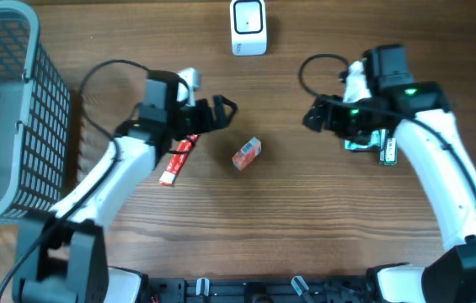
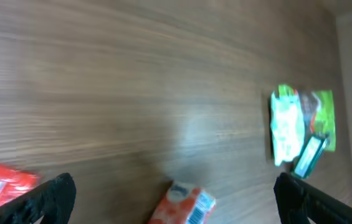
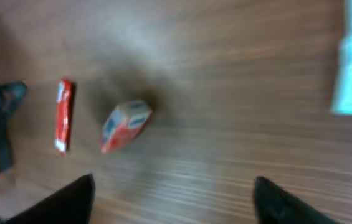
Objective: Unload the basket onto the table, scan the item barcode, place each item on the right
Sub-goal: 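Reach the right gripper to the Kleenex pack and grasp it, then raise the Kleenex pack to the white scanner with the right gripper, then carry the Kleenex pack right and drop it on the pile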
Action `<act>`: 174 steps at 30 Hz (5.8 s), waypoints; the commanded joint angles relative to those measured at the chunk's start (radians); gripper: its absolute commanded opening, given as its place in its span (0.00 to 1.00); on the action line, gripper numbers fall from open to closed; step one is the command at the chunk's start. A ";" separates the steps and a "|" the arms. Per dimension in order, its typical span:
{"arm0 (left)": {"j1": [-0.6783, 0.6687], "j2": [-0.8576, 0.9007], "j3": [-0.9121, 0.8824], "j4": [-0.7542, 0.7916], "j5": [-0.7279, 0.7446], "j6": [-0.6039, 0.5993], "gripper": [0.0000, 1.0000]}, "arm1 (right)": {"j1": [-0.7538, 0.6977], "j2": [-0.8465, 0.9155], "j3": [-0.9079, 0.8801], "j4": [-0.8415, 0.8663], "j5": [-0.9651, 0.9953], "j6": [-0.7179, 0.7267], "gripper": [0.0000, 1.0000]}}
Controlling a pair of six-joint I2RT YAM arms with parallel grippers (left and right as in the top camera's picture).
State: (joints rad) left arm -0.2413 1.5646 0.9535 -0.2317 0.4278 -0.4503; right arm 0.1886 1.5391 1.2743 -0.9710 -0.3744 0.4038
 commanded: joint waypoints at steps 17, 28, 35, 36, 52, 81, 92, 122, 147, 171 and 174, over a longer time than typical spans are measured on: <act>0.263 -0.024 0.013 -0.360 -0.160 0.133 1.00 | 0.528 0.053 -0.418 0.642 0.402 0.972 0.04; 0.263 -0.024 0.013 -0.357 -0.299 0.132 1.00 | 0.527 0.160 -0.418 1.038 0.375 0.459 0.12; 0.263 -0.024 0.013 -0.357 -0.299 0.132 1.00 | 0.524 0.160 -0.418 0.992 0.346 0.594 0.44; 0.263 -0.024 0.013 -0.357 -0.299 0.132 1.00 | 0.524 0.167 -0.418 0.985 0.352 0.682 0.47; 0.263 -0.024 0.013 -0.357 -0.299 0.132 1.00 | 0.527 0.318 -0.418 1.083 0.431 0.918 0.33; 0.263 -0.024 0.013 -0.357 -0.299 0.132 1.00 | 0.461 0.038 0.266 0.334 0.850 -0.524 0.04; 0.263 -0.024 0.013 -0.357 -0.299 0.132 1.00 | 0.443 0.527 0.459 0.894 1.014 -1.396 0.04; 0.263 -0.024 0.013 -0.357 -0.299 0.132 1.00 | 0.294 0.748 0.457 1.132 0.717 -1.372 0.04; 0.263 -0.024 0.013 -0.357 -0.299 0.132 1.00 | 0.224 0.197 0.449 0.229 0.584 -0.733 0.04; 0.263 -0.024 0.013 -0.357 -0.299 0.132 1.00 | -0.063 0.178 0.006 0.243 -0.307 -0.206 0.64; 0.263 -0.024 0.013 -0.357 -0.299 0.132 1.00 | 0.088 0.180 0.006 0.323 -0.224 0.126 1.00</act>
State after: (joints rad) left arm 0.0170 1.5490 0.9642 -0.5880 0.1379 -0.3336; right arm 0.2047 1.7111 1.2823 -0.6697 -0.5991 0.2836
